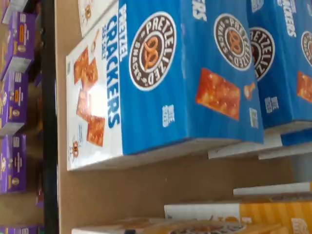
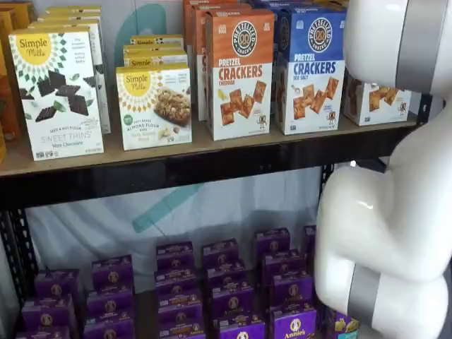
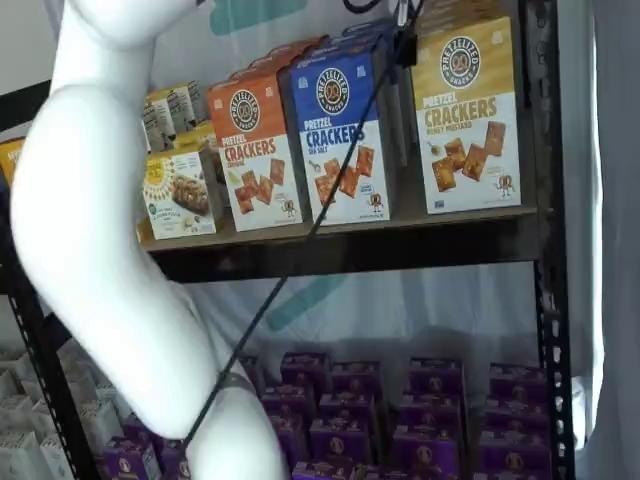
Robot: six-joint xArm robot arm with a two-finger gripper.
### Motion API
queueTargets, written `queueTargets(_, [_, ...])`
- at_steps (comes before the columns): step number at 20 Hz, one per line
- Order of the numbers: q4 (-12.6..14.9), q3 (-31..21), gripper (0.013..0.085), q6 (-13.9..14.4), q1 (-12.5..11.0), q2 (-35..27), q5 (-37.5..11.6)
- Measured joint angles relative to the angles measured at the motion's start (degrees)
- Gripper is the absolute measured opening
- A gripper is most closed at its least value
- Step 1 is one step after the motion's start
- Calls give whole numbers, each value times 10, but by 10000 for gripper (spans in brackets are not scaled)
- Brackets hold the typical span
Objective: Retrieve the yellow and white box located on the top shelf, the sixth one from the left
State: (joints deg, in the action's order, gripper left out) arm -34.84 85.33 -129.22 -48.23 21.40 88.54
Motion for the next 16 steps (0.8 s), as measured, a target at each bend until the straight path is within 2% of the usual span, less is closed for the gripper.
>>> queueTargets(5, [29,31,850,0,14,-34,-4])
queueTargets(12, [52,56,850,1,30,-67,-18])
queueTargets(16, [73,79,850,6,39,-88,-9])
